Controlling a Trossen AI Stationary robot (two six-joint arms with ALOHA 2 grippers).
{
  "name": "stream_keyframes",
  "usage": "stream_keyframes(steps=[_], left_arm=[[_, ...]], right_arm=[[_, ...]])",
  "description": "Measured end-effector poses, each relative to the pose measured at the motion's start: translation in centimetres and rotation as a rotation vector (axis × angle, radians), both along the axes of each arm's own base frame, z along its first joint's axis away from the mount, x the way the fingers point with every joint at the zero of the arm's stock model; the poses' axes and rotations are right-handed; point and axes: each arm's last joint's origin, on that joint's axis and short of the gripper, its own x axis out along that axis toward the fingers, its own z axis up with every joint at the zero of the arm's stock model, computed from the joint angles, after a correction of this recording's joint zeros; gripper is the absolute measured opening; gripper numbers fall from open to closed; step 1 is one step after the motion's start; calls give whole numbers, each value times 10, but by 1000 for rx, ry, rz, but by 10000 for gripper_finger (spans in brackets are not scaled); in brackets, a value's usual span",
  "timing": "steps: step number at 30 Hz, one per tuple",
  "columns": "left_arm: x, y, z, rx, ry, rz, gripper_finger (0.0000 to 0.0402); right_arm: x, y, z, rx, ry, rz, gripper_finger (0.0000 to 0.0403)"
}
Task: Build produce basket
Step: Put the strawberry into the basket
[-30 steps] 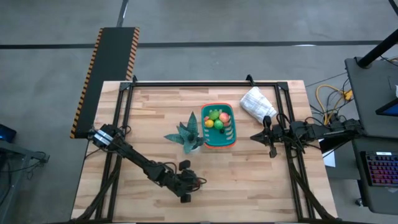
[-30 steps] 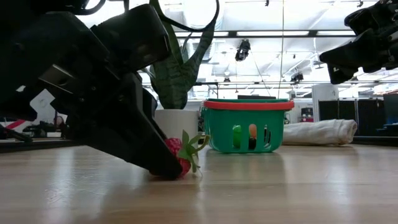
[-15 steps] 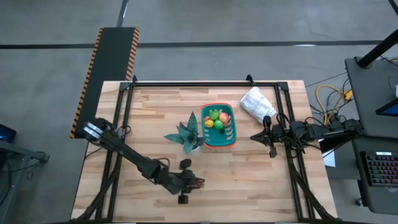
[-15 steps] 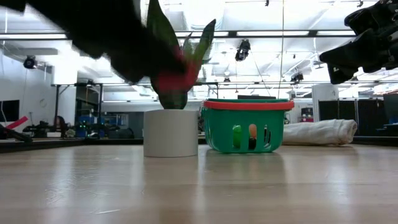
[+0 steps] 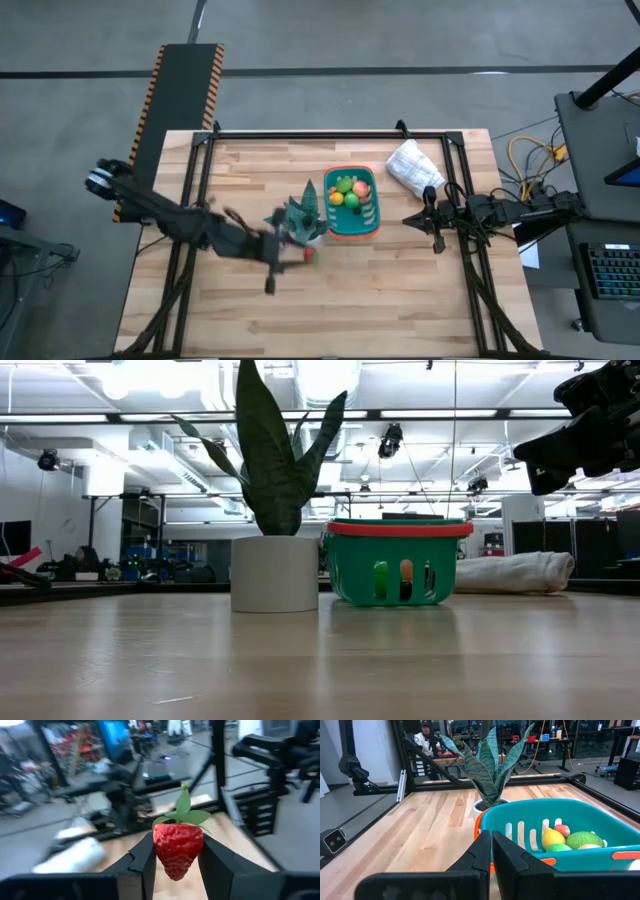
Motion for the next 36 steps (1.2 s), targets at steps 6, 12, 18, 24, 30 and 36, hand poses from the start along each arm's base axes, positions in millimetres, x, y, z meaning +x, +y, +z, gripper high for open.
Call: stream_keyframes(steps=[6,12,18,24,30,36], left_arm=[[-19,44,27,88,-48,67,99],[-25,93,42,107,-105,76,99],[-19,137,49,88,-113,55,99],[6,178,48,68,-75,19,99],[42,223,45,29,-35,-81,99],[86,265,32,-56,9,-154,99]], right_arm=[[0,0,0,0,0,0,9],[0,0,0,0,0,0,9],[0,0,0,0,0,0,9],[0,0,0,0,0,0,9],[0,0,0,0,0,0,9],[0,0,0,0,0,0,9]])
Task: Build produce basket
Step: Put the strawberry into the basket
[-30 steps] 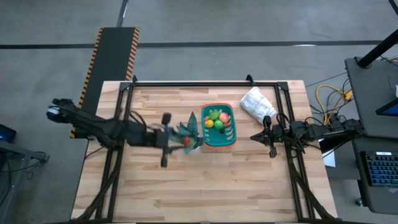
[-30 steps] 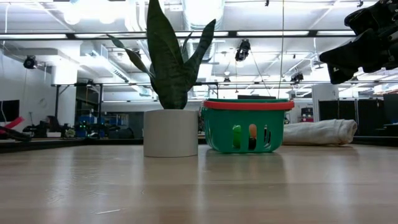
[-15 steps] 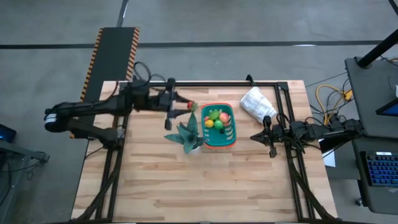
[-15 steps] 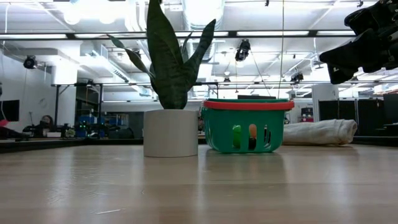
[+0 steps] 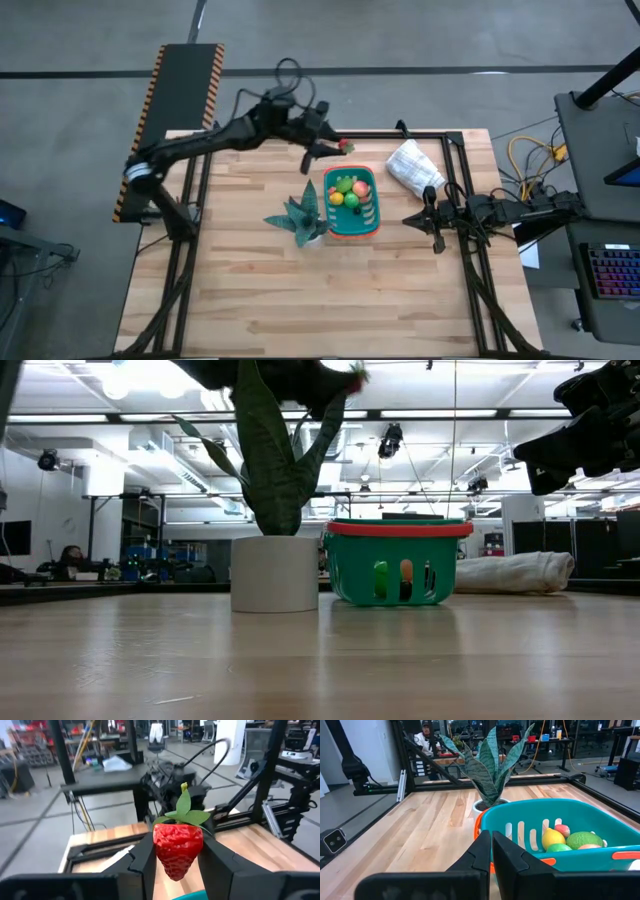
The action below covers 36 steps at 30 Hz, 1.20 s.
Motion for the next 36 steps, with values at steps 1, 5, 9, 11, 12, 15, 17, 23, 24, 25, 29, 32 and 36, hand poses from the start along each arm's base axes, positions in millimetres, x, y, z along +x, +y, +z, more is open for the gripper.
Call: stream_keyframes(steps=[1,5,9,11,12,15,17,23,24,25,29,32,36], left_arm=[[7,5,-4,-7,14,0,99],[35,18,-25,-37,93,-7,99],[57,27,-49,-50,200,-18,99],[64,30,-60,-56,251,-24,99],[68,30,-65,-64,275,-28,99],[74,31,-76,-51,331,-31,99],[76,29,-80,-31,359,1,99],[74,16,-91,14,485,7,101],[74,14,-93,28,509,11,101],[73,12,-95,37,530,17,101],[72,7,-99,56,586,30,100],[71,6,-102,64,619,44,100],[69,6,-105,81,667,73,100]], right_arm=[[0,0,0,0,0,0,9],[0,0,0,0,0,0,9],[0,0,0,0,0,0,9],[0,0,0,0,0,0,9],[0,0,0,0,0,0,9],[0,0,0,0,0,0,9],[0,0,0,0,0,0,9],[0,0,0,0,0,0,9],[0,0,0,0,0,0,9],[0,0,0,0,0,0,9],[0,0,0,0,0,0,9],[0,0,0,0,0,0,9],[0,0,0,0,0,0,9]])
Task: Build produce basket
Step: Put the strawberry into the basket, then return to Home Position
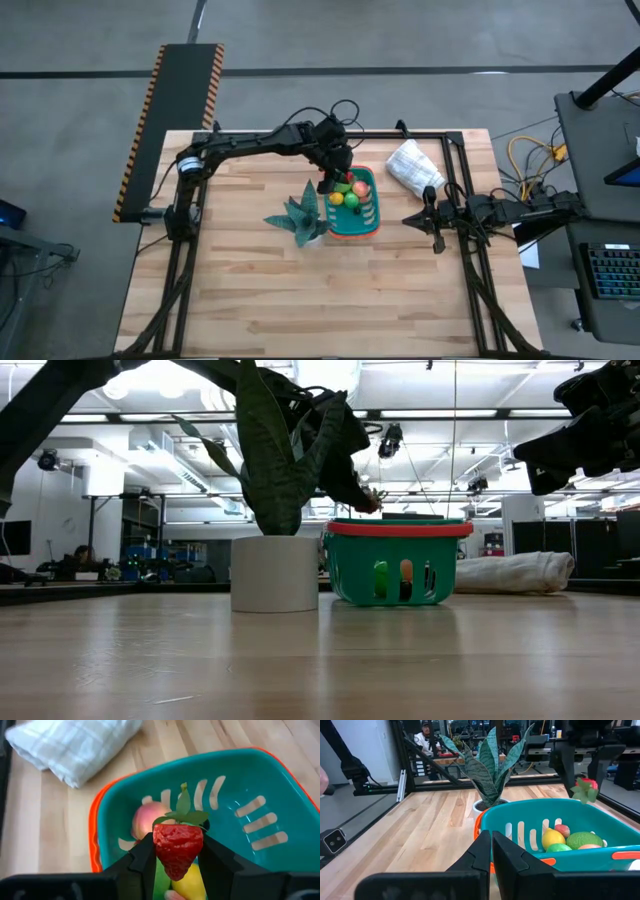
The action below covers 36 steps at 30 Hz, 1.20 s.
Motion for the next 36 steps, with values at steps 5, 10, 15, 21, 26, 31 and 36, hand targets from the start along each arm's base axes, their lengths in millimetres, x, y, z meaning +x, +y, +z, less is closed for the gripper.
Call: stream_keyframes(steps=[5,10,15,21,26,31,36], left_arm=[[-2,-1,-2,-8,26,1,103],[-2,-2,-5,-17,42,1,130],[-2,-3,-6,-24,46,4,156],[-1,-5,-6,-23,37,-3,176],[3,-9,4,-8,-4,-14,184],[3,-21,43,22,-142,-22,167],[-5,-46,93,56,-350,-39,137]], right_arm=[[0,0,0,0,0,0,9],[0,0,0,0,0,0,9],[0,0,0,0,0,0,9],[0,0,0,0,0,0,9],[0,0,0,0,0,0,9],[0,0,0,0,0,0,9],[0,0,0,0,1,0,9]])
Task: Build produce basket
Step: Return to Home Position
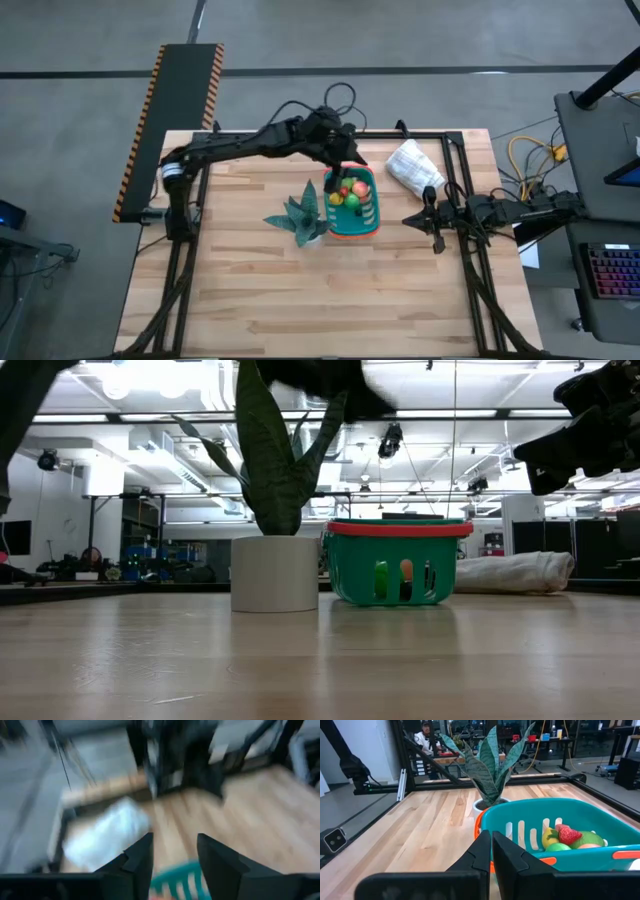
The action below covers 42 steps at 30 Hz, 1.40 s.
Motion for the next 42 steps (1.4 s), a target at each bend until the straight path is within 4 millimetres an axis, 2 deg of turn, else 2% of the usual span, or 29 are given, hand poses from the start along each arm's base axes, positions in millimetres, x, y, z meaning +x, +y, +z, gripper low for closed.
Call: stream_keyframes(steps=[4,7,11,15,19,22,35,38,42], left_arm=[[-19,-37,42,94,-134,44,108],[-32,-68,56,207,-155,167,85],[-50,-108,59,267,-220,240,59],[-68,-131,37,250,-252,190,42],[-91,-138,3,238,-253,226,34],[-117,-136,-9,245,-284,296,33],[-260,-121,-39,157,-344,434,33],[-281,-119,-44,134,-371,439,33],[-294,-117,-55,123,-376,424,33]], right_arm=[[0,0,0,0,3,0,9],[0,0,0,-1,4,0,9],[1,0,-1,-1,8,0,9],[1,0,-1,-1,10,0,9],[1,0,-1,-2,13,0,9],[1,0,-1,-2,14,0,9],[1,0,-2,-3,25,0,9],[1,0,-2,-3,25,0,9],[1,0,-2,-4,26,0,9]])
